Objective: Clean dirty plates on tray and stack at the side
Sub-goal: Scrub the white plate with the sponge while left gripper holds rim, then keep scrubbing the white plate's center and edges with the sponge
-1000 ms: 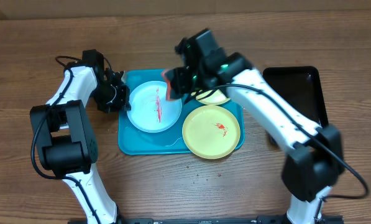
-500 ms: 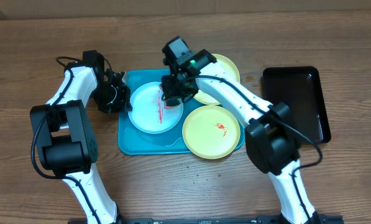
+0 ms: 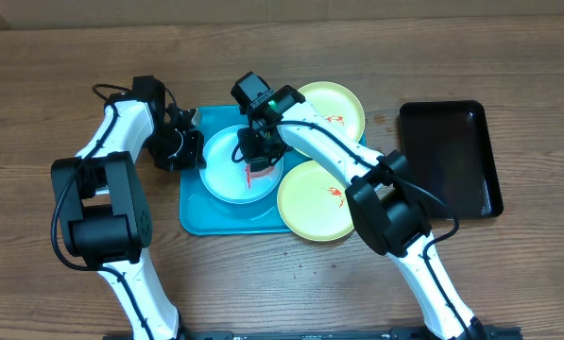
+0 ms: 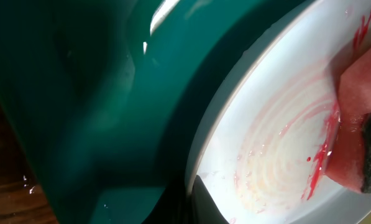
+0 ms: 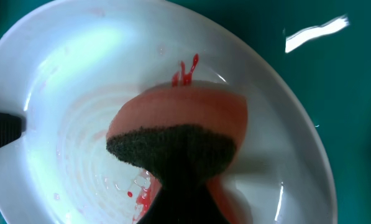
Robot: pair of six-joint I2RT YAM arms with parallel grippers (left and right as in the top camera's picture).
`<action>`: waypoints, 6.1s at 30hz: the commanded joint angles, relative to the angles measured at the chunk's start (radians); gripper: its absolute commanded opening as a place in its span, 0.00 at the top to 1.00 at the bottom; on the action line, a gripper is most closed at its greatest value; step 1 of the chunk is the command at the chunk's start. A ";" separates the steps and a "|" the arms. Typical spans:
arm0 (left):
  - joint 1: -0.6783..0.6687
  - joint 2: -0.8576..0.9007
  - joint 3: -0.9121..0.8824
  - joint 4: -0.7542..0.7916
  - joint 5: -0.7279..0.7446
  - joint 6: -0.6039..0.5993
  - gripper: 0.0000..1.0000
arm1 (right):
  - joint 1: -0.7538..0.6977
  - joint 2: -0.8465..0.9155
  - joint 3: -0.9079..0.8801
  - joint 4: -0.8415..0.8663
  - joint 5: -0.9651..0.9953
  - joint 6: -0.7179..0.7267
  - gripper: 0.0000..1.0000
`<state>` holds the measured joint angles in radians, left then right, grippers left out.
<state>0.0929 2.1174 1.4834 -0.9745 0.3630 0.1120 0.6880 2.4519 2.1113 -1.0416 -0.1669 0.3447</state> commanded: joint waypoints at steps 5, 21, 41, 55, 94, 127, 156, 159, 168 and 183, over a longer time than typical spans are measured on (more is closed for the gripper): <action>-0.017 0.016 -0.005 0.014 0.030 0.023 0.96 | 0.054 0.034 0.031 -0.005 -0.104 -0.057 0.96; -0.014 0.016 -0.005 0.030 0.026 0.023 0.96 | 0.082 0.034 0.031 -0.208 0.091 -0.107 0.96; -0.015 0.016 -0.005 0.026 0.027 0.023 0.96 | -0.013 0.036 0.030 0.091 0.179 -0.034 0.96; -0.015 0.016 -0.005 0.011 0.028 0.023 0.96 | 0.019 0.069 0.030 0.023 -0.090 -0.155 0.96; -0.015 0.016 -0.005 0.032 0.030 0.023 0.96 | 0.098 0.099 0.169 -0.145 -0.138 -0.457 0.96; -0.015 0.016 -0.005 0.033 0.030 0.023 0.96 | 0.040 0.030 0.152 0.069 -0.077 0.497 0.96; -0.014 0.016 -0.005 0.033 0.022 0.023 0.96 | -0.105 0.029 0.078 -0.090 0.137 0.431 0.96; -0.015 0.016 -0.005 0.034 0.022 0.023 0.95 | -0.114 0.029 0.110 -0.140 0.080 0.349 0.96; -0.013 0.016 -0.005 0.034 0.023 0.022 0.96 | -0.011 0.030 0.121 -0.104 -0.097 0.193 0.96; -0.013 0.016 -0.005 0.033 0.023 0.019 0.96 | 0.102 0.030 0.121 -0.025 -0.062 0.341 0.96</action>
<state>0.0780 2.1174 1.4769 -0.9421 0.3855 0.1314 0.8059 2.4973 2.2066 -1.0508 -0.2546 0.6590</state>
